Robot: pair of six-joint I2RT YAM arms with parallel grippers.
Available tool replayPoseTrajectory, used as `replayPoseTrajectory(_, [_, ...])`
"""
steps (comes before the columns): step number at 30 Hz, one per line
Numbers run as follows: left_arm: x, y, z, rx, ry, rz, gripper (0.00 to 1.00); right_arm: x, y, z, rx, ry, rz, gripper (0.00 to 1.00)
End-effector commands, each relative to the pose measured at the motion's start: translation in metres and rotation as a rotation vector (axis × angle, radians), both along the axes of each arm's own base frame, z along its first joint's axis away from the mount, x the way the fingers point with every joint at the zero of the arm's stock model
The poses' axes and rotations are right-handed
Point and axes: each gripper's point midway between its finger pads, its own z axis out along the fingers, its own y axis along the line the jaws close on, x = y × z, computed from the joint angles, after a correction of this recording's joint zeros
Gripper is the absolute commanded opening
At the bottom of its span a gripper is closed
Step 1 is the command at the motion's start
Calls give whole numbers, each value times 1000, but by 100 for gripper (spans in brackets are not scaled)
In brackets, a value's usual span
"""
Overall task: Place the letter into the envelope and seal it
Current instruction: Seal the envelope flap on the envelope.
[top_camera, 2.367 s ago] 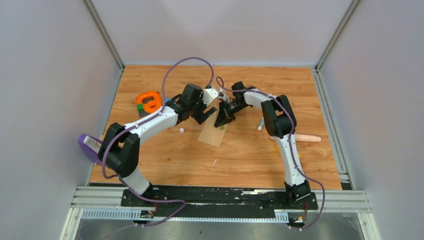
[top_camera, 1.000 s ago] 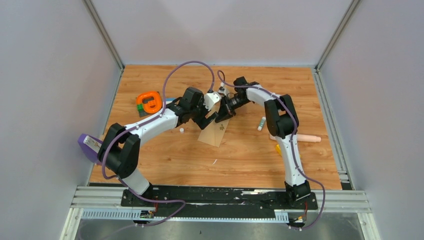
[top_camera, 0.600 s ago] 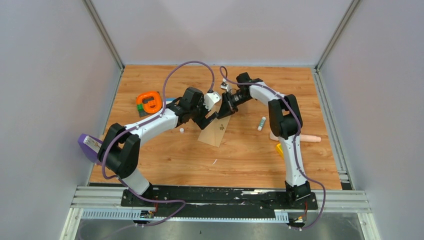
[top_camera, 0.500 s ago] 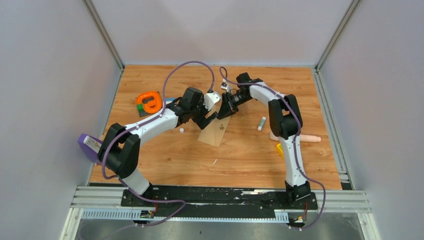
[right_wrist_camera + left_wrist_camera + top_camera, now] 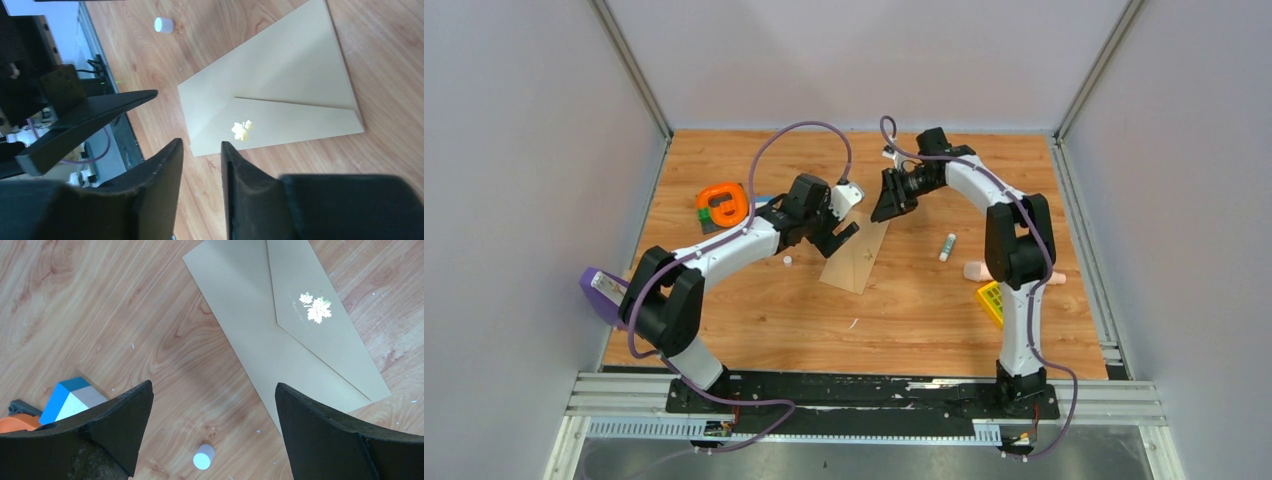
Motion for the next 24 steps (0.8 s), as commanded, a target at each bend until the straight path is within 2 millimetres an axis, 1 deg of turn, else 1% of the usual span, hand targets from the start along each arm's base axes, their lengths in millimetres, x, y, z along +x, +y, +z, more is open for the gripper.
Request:
replayPoseTrajectory(1, [6,-3,21,-37,-52,-2,100,-9,14,15,106,-23,61,17])
replayPoseTrajectory(2, [7,-3,20,-36,-50,0,100,-12,19,10,114,5,70,3])
replayPoseTrajectory(3, [7,-4,16,-32,-42,0,100,-15,22,2,116,36,75,0])
replayPoseTrajectory(6, [6,-4,7,-29,-20,7,100,-21,33,-22,101,99,92,0])
replayPoseTrajectory(9, [6,-5,-6,-22,13,19,100,-21,41,-40,90,149,94,0])
replayPoseTrajectory(11, [5,-6,-11,-25,27,19,100,-20,44,-51,76,168,90,0])
replayPoseTrajectory(15, [5,-7,-15,-26,38,20,100,-16,45,-70,35,189,72,0])
replayPoseTrajectory(21, [5,-7,-15,-26,34,17,100,-18,43,-106,-56,222,52,0])
replayPoseTrajectory(24, [4,-6,-14,-23,31,17,100,-17,40,-116,-104,242,23,0])
